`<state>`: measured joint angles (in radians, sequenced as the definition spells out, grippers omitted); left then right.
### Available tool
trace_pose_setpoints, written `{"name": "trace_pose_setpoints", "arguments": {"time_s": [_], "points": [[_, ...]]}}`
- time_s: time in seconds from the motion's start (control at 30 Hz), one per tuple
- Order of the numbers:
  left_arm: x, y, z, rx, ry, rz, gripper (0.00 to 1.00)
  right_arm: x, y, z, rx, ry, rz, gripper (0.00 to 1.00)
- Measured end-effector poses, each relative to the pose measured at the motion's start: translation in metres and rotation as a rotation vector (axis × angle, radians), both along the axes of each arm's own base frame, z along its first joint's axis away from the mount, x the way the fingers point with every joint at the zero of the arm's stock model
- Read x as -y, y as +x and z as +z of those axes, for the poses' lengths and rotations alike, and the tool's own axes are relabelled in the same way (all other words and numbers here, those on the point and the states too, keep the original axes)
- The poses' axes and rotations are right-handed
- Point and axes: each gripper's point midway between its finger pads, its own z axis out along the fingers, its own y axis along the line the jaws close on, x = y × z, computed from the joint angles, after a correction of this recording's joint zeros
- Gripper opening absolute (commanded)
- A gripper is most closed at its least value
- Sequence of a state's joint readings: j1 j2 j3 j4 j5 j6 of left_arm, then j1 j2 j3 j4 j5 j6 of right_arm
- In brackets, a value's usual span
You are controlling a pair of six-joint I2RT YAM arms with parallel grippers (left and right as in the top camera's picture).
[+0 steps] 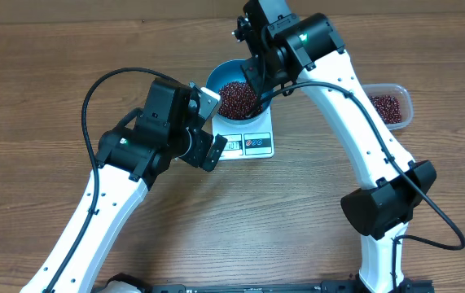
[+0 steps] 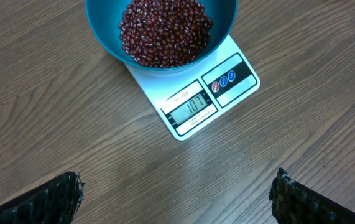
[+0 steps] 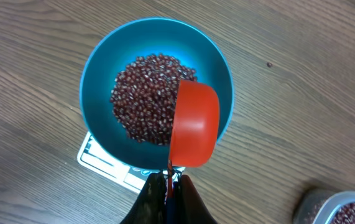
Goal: Scoop item into bowl and weigh 150g on scale
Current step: 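Tip the scoop to pour beans into the blue bowl, then move the empty scoop right back to the bean container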
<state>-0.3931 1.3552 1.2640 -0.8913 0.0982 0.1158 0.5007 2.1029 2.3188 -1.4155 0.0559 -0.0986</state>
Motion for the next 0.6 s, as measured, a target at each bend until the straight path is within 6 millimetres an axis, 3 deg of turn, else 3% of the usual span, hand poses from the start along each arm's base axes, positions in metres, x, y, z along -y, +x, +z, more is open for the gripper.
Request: {"name": "trace_pose_setpoints", "arguments": {"time_s": [0.13,0.3,0.43,0.6], "points": [[0.0,0.0,0.0,0.0,0.0,0.0,0.99,0.002,-0.001,0.004,-0.004,0.024,0.0,0.04],[0.0,0.0,0.0,0.0,0.0,0.0,1.0,0.013,-0.009,0.029,-0.008,0.12,0.004,0.04],[0.0,0.0,0.0,0.0,0.0,0.0,1.0,0.057,-0.011,0.058,-0.002,0.203,-0.059,0.04],[0.0,0.0,0.0,0.0,0.0,0.0,1.0,0.142,-0.013,0.076,-0.022,0.28,-0.238,0.04]]}}
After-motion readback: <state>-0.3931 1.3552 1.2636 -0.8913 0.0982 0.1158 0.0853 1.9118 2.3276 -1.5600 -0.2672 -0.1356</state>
